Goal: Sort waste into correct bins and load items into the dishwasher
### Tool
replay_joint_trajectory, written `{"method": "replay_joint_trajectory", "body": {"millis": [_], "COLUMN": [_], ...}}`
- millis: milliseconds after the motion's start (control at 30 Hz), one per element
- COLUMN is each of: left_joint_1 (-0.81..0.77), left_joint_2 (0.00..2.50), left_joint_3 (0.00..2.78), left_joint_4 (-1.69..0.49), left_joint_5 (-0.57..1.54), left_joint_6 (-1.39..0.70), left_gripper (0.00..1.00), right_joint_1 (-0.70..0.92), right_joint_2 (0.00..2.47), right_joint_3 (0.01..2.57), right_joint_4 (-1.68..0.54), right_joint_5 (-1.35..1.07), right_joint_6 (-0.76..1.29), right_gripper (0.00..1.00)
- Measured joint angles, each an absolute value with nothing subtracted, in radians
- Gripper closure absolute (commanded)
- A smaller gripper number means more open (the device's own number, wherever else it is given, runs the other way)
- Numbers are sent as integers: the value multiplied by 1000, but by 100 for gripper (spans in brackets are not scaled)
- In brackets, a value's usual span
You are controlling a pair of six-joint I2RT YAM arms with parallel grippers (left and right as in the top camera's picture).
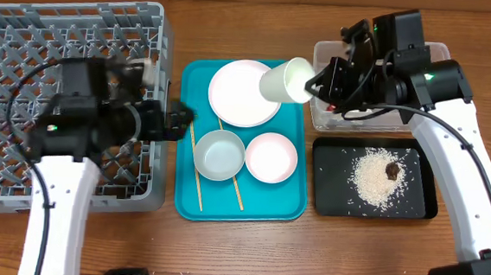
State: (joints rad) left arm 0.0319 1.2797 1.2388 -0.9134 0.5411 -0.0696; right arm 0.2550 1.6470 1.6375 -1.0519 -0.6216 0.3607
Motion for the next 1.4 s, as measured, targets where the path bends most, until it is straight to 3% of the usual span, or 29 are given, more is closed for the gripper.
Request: {"method": "replay_joint_trajectory", "body": {"millis": [267, 467, 633, 1067, 1200, 1300, 1400], "left_joint_1": [-179, -184, -184, -184, -183, -183, -183], "left_joint_2": [1301, 1301, 1301, 1304, 1304, 1304, 1304], "left_joint_3": [1243, 1243, 1243, 1243, 1243, 1243, 1243], "left_joint_4": [-603, -492, -449, -398, -395, -393, -393], "left_joint_5": [804, 978, 1082, 1152, 1152, 1153, 1155], "left_joint_6": [-68, -68, -68, -68, -68, -68, -67], "left_gripper": [0, 1, 15, 13, 27, 31, 43], "right_joint_1": [262, 262, 263, 257, 257, 257, 256], "right_joint_2": [1652, 1652, 1652, 1652, 1652, 1652, 1652], "right_joint_3": [1633, 1633, 1633, 1632, 1632, 1632, 1632], "right_joint_4": [-1048, -1011, -980, -902, -902, -902, -902], "right_joint_5": [-939, -1129, -1211, -1261, -1269, -1275, -1279], "right_joint_6": [319, 301, 295, 340, 340, 340, 340], "right_gripper": [96, 96, 96, 96, 96, 96, 96]}}
